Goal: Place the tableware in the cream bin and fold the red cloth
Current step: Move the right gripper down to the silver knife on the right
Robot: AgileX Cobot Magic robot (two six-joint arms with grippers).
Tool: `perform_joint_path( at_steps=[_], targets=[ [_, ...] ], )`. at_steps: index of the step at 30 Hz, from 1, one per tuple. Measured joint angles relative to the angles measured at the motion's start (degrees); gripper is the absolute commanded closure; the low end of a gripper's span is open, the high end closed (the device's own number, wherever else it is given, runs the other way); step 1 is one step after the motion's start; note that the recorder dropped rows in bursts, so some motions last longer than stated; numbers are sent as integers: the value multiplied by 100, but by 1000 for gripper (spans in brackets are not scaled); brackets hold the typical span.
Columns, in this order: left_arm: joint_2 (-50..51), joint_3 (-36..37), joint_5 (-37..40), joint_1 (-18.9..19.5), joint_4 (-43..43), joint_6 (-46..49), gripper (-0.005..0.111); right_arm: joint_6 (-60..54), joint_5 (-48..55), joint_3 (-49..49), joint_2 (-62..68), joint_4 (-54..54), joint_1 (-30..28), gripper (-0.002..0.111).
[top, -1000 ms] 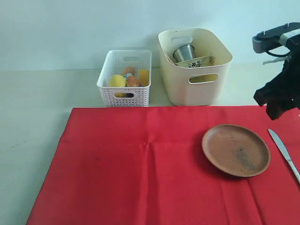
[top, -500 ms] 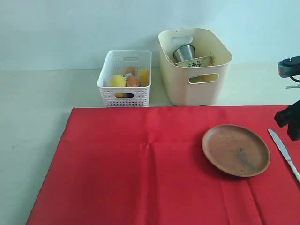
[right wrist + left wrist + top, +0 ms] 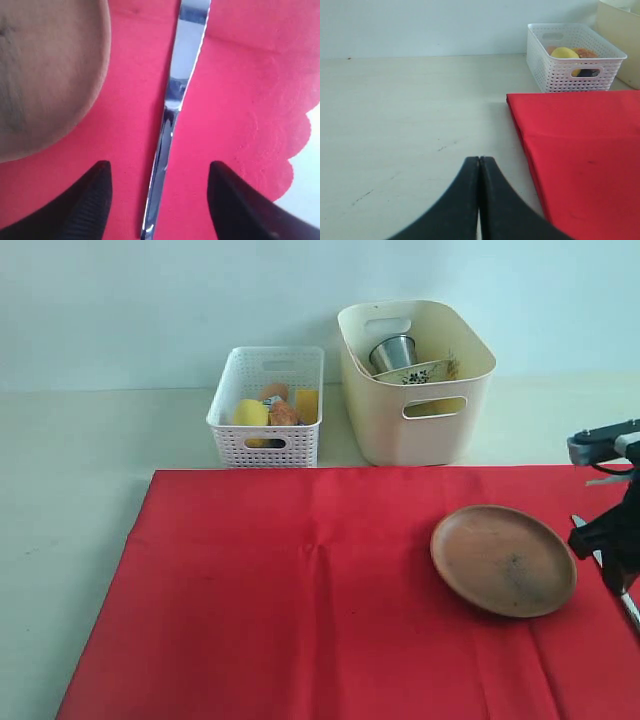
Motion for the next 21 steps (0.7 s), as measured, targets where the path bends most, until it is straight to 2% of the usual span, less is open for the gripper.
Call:
perform_joint_path(
  at_steps=[8, 21],
  targets=[
    [0, 0, 0, 0, 0, 0, 107, -269, 13, 0, 461, 312, -453, 60],
    [0, 0, 0, 0, 0, 0, 107, -692, -36, 0, 624, 479, -478, 60]
  ],
)
